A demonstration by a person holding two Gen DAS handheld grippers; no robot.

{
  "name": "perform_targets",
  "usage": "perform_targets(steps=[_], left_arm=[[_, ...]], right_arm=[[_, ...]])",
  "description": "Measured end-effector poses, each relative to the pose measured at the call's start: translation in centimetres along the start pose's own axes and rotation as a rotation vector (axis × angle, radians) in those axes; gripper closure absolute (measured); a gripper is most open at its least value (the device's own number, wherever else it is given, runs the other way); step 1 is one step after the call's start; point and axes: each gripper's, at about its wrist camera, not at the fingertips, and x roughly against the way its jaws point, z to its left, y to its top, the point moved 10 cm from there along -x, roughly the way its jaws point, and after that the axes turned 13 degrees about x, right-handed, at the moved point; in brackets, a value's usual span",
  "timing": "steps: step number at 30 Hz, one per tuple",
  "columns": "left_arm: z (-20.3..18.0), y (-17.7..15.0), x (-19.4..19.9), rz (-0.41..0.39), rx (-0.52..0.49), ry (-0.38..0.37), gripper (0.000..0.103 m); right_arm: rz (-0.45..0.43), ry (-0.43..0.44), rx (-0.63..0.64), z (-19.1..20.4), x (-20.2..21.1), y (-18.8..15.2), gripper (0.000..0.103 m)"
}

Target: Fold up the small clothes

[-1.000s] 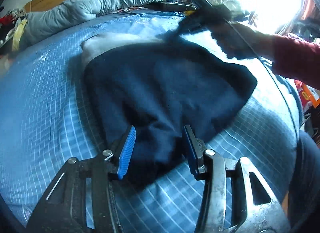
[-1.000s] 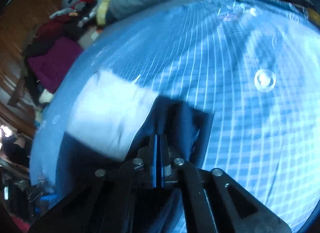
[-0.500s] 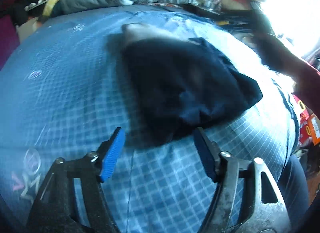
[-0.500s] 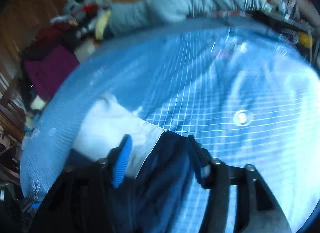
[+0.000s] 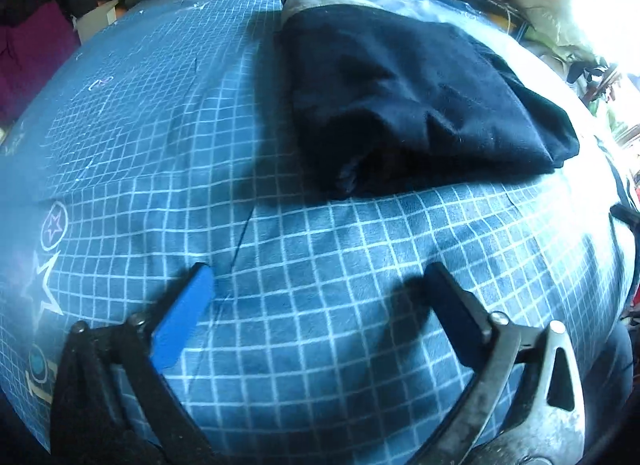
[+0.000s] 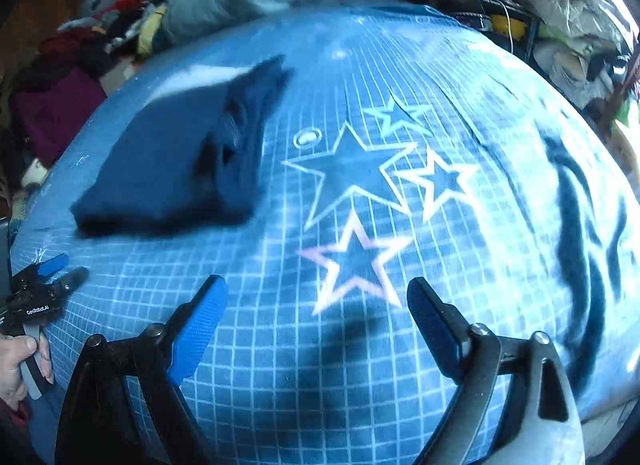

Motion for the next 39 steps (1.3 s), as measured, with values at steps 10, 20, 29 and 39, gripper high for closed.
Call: perform_targets(steps=[10, 20, 29, 39], left_arm=[[-0.3, 1.6, -1.7, 0.000, 0.036, 0.064, 0.000], [0.2, 2.5, -2.1, -0.049, 0.044, 0.020, 0.000], [-0.4, 1.8, -2.0, -0.062, 0.041, 0.027, 0.000], [-0.5, 1.8, -1.8, -0.063, 0.042, 0.027, 0.000]], right_arm=[[0.009, -0.099, 0.143, 0.6, -1.8, -2.8, 0.000], [-0.012, -0.127, 0.128, 0.5, -2.1, -2.7, 0.000], [-0.025, -0.128, 0.132, 0.5, -2.0, -2.7, 0.000], [-0.020, -0.132, 0.142, 0.6, -2.1, -2.7, 0.000]])
